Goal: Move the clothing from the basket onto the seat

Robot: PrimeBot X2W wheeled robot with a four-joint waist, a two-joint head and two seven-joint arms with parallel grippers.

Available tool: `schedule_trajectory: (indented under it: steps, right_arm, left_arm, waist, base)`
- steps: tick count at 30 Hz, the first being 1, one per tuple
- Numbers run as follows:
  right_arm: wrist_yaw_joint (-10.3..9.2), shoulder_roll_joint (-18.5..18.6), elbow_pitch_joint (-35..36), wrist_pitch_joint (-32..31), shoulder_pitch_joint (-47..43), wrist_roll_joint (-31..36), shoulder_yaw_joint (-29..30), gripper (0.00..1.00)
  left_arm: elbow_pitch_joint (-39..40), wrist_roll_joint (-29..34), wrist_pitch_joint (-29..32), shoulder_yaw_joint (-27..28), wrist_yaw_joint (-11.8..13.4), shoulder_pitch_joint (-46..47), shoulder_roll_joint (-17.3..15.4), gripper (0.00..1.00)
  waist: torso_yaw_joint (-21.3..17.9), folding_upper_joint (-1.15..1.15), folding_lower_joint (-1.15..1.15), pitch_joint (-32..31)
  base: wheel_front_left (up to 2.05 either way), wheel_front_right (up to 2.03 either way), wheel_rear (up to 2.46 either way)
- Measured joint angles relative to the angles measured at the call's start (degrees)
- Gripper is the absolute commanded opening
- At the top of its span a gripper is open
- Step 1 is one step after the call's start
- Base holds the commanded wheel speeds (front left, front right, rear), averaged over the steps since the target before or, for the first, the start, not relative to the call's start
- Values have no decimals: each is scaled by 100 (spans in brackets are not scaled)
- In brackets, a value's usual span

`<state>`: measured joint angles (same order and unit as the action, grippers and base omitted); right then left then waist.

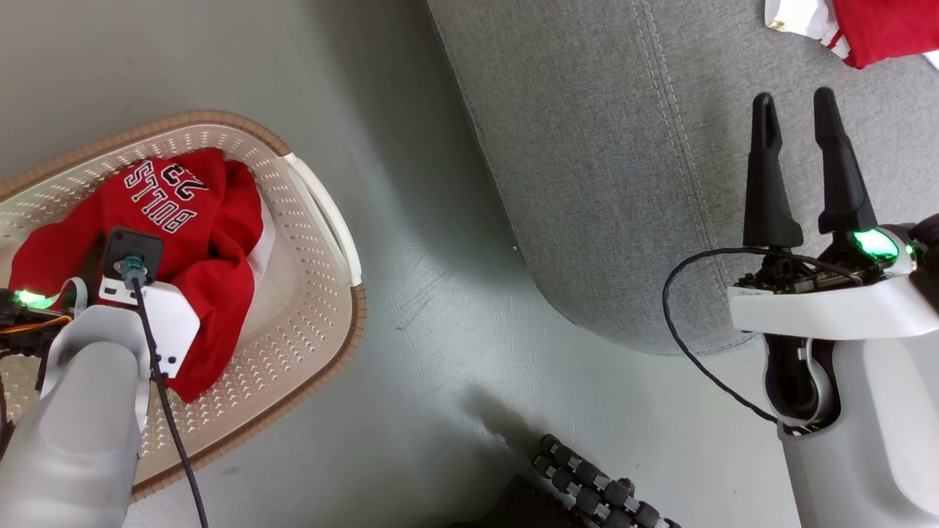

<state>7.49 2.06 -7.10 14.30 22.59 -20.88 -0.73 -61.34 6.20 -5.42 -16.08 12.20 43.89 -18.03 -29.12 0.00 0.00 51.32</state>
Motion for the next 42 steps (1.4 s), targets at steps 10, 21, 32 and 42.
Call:
schedule_trajectory:
  steps: [10,21,32,42]
  right_arm:
    - [0,-1,11,15,5,1,44,100]
    - [0,-1,10,15,11,1,88,100]
    - [0,0,5,15,10,10,210,100]
    - [0,0,-1,15,9,21,246,100]
  left_arm:
    - [-62,0,-25,-42,-1,12,55,0]
    - [-20,-63,-326,-32,-7,108,218,0]
    - [35,-35,-472,-189,-68,104,227,0]
    - [103,13,-477,-370,-198,98,360,0]
  waist:
    - [43,0,0,-29]
    - [200,0,0,-134]
    - [365,0,0,-260]
    - [496,0,0,-369]
  base:
    - [0,0,0]
    - [0,0,0]
    - [0,0,0]
    - [0,0,0]
